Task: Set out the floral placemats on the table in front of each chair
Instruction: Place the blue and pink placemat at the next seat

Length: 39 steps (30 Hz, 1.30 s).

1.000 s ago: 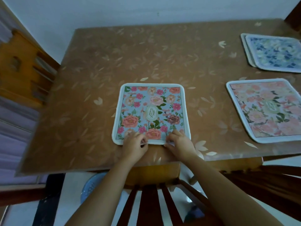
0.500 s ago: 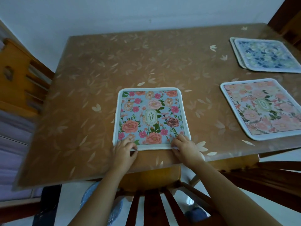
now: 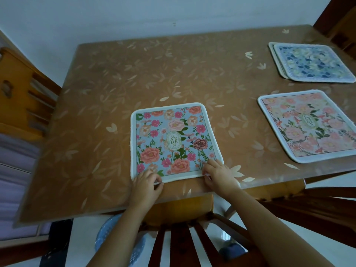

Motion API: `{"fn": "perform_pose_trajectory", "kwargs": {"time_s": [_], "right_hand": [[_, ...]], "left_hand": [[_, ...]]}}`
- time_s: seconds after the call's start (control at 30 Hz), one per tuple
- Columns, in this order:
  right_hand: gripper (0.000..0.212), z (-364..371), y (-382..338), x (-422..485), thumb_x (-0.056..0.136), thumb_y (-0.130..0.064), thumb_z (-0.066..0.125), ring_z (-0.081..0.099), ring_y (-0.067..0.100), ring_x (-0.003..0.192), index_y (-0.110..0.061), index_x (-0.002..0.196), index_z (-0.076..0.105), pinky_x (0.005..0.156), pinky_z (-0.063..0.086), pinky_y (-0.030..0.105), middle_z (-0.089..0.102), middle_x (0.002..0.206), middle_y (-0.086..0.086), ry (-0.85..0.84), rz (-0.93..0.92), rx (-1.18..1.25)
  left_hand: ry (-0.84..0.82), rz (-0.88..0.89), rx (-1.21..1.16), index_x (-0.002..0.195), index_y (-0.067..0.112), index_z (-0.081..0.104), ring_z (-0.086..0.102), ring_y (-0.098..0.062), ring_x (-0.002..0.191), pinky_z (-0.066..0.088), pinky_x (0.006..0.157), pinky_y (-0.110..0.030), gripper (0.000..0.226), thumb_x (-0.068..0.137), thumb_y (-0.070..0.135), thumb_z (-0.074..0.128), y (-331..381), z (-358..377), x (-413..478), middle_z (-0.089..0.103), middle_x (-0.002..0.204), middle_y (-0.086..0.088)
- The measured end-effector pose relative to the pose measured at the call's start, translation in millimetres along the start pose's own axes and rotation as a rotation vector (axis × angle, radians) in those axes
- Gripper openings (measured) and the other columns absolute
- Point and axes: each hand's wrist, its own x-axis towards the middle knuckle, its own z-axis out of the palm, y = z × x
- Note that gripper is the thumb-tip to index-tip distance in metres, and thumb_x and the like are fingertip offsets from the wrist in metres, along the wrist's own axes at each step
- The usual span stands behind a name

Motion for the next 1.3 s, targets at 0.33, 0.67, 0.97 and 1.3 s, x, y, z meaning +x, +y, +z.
{"fn": "perform_pose_trajectory", "kwargs": {"time_s": [0.33,0.67,0.97,1.3], "right_hand": [[0.017,-1.7,0.0,-3.2,0.088,-0.017,0.051,0.044,0.024,0.112,-0.012,0.103,0.055,0.092,0.042,0.038,0.052,0.118,0.006,-0.012,0.014,-0.007],[0.016,1.0,0.0,-7.8,0.089,-0.014,0.047,0.042,0.025,0.108,-0.011,0.103,0.053,0.093,0.042,0.040,0.052,0.116,0.007,0.016,0.092,-0.010],[0.015,0.9,-3.3,-9.9,0.089,-0.014,0.047,0.044,0.027,0.105,-0.008,0.101,0.054,0.089,0.043,0.041,0.054,0.112,0.010,0.043,0.114,0.020],[0.015,2.6,-5.9,-10.4,0.088,-0.014,0.048,0.043,0.026,0.105,-0.008,0.101,0.053,0.089,0.044,0.043,0.053,0.113,0.009,0.050,0.147,0.039]], "left_hand": [[0.040,-0.054,-0.033,0.085,0.012,0.061,0.050,-0.028,0.109,0.037,0.091,-0.040,0.009,0.080,0.017,0.067,-1.4,-5.8,-11.5,0.060,0.102,-0.006],[0.068,-0.082,-0.006,0.080,0.013,0.059,0.050,-0.026,0.096,0.036,0.084,-0.039,0.006,0.081,0.008,0.064,-4.8,-9.7,-17.2,0.058,0.093,-0.005],[0.061,-0.081,-0.014,0.080,0.011,0.059,0.049,-0.026,0.095,0.034,0.084,-0.039,0.006,0.082,0.007,0.062,-6.3,-9.0,-17.6,0.058,0.091,-0.005],[0.077,-0.056,0.026,0.082,0.010,0.058,0.048,-0.026,0.094,0.033,0.082,-0.037,0.003,0.084,0.008,0.060,-6.4,-5.9,-17.5,0.058,0.091,-0.006]]}}
